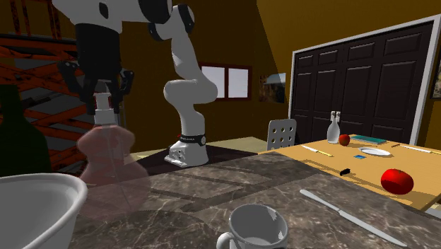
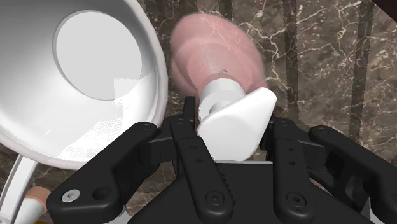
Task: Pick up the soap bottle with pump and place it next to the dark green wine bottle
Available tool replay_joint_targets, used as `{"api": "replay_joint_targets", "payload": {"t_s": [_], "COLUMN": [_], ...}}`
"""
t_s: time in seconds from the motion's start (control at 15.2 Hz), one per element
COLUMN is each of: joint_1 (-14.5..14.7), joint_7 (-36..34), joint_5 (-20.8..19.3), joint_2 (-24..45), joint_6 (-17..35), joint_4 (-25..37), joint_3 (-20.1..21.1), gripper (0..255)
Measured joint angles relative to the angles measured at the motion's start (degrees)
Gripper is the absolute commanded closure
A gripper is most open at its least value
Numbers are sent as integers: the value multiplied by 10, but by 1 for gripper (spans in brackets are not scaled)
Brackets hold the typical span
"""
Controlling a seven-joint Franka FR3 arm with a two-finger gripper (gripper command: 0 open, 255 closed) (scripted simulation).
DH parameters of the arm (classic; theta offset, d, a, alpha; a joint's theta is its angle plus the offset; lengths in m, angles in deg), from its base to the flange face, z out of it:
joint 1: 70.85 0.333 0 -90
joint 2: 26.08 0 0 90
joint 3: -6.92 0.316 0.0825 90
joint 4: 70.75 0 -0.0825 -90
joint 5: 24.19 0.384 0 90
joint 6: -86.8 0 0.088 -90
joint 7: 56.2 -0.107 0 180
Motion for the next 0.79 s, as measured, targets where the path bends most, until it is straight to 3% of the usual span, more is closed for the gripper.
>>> {"api": "replay_joint_targets", "payload": {"t_s": [0.4, 0.79], "joint_1": [0, -1], "joint_7": [0, -1], "joint_5": [0, 7], "joint_2": [0, -20], "joint_6": [0, -72], "joint_4": [0, 53], "joint_3": [0, 27], "gripper": [0, 0]}}
